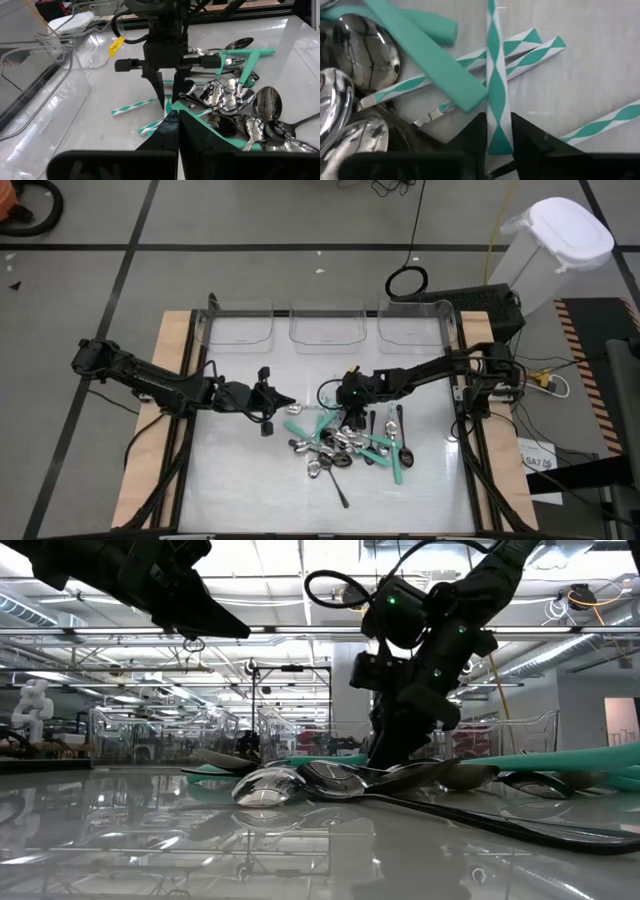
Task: Sort silverware by color (type)
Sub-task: Put the green patterned spoon into the right transparent bin
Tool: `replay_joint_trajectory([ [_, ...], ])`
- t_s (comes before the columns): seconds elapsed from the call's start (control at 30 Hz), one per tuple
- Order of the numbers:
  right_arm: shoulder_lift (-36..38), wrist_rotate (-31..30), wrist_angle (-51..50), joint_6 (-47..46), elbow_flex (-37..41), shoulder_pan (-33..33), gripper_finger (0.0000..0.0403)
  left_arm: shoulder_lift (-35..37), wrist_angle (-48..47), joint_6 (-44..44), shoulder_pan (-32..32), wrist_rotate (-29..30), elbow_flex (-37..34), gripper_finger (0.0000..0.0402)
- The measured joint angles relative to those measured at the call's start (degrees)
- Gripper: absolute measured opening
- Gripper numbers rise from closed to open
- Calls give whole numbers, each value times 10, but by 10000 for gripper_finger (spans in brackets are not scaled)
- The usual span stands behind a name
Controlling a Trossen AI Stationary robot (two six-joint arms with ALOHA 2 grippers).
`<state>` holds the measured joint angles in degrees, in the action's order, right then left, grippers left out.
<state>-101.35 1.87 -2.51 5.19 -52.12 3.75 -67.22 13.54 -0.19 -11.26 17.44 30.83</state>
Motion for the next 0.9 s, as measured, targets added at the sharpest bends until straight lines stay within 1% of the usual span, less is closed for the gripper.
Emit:
replay_joint_trajectory([
  [0.13,35,-6,-22,5,1,1,52,0,0,-4,4,0,0,1],
  [0.27,89,-8,-59,5,1,-1,52,0,0,-8,4,3,0,1],
  [0.3,104,-18,-71,2,1,-3,52,0,0,-9,4,3,0,3],
  [0.37,134,-37,-98,-1,1,-8,52,0,0,-13,4,4,0,11],
  [0.63,255,-111,-216,-26,1,-30,52,0,1,-16,4,20,0,65],
  [0.77,300,-112,-266,-44,0,-34,52,0,1,-16,4,22,0,73],
  [0.9,334,-142,-315,-42,0,-35,52,0,1,-16,4,22,0,74],
])
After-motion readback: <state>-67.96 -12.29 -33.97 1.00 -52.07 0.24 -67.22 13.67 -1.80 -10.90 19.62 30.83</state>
